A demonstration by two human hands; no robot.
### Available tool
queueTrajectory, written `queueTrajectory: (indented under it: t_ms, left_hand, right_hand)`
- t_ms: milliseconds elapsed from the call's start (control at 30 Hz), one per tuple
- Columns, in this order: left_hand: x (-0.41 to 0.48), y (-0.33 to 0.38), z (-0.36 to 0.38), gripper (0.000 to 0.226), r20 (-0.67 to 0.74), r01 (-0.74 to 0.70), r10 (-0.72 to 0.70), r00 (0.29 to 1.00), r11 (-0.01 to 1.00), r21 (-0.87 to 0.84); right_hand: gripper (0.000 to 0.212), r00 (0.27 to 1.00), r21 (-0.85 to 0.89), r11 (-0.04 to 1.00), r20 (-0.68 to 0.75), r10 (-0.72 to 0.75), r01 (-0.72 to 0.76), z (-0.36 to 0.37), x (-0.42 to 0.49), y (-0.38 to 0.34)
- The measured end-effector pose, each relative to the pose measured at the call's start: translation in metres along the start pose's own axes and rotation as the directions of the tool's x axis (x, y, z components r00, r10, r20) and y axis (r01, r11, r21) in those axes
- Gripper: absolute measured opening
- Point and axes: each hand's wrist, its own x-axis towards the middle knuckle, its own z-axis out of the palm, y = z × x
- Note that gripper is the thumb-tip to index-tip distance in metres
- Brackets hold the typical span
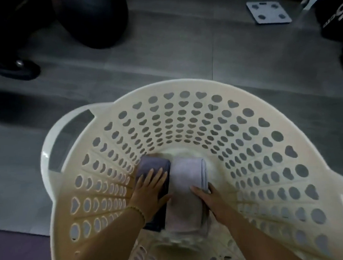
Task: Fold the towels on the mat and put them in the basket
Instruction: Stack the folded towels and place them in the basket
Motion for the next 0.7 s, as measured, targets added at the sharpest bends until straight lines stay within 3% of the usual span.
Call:
queueTrajectory:
  t_ms: [100,200,233,267,300,333,367,400,500,700]
  left_hand:
    - [0.005,-0.001,0.014,0.072,0.041,-0.004,0.002,0.999,0.999,0.053]
    - [0.007,0.002,0.022,0.083,0.055,-0.024,0.020,0.998,0.998,0.062]
    - [0.008,0.003,0.022,0.088,0.072,-0.022,0.018,0.997,0.998,0.058]
    - [0.008,0.004,0.022,0.092,0.087,-0.021,0.016,0.996,0.998,0.058]
    - [0.009,0.004,0.022,0.095,0.095,-0.023,0.017,0.995,0.998,0.065]
    - [0.009,0.003,0.023,0.096,0.082,-0.032,0.026,0.996,0.997,0.075]
    - [0.009,0.002,0.024,0.097,0.080,-0.036,0.030,0.996,0.997,0.072]
    - [0.010,0.001,0.024,0.096,0.079,-0.041,0.036,0.996,0.998,0.057]
    - [0.010,0.000,0.028,0.102,0.090,-0.044,0.040,0.995,0.998,0.041]
    - [0.010,0.006,0.020,0.106,0.062,-0.031,0.027,0.998,0.998,0.064]
  right_hand:
    - [0.076,1.000,-0.162,0.987,0.009,-0.017,0.018,0.002,0.014,0.024]
    - [0.108,0.943,-0.466,0.882,-0.253,-0.217,0.078,0.007,0.017,0.031]
    - [0.108,0.874,-0.646,0.755,-0.293,-0.387,0.118,0.007,0.016,0.027]
    - [0.103,0.784,-0.820,0.545,-0.219,-0.581,0.175,0.008,0.015,0.022]
    - [0.097,0.725,-0.910,0.343,-0.070,-0.685,0.235,0.010,0.014,0.016]
    - [0.092,0.704,-0.941,0.180,0.079,-0.706,0.287,0.013,0.016,0.012]
    - [0.088,0.719,-0.940,0.092,0.185,-0.670,0.327,0.013,0.020,0.014]
    - [0.087,0.754,-0.936,0.063,0.238,-0.612,0.346,0.013,0.024,0.016]
    - [0.093,0.843,-0.942,0.109,0.229,-0.487,0.319,0.010,0.036,0.027]
    - [0.103,0.881,-0.956,0.109,0.202,-0.428,0.272,0.011,0.043,0.024]
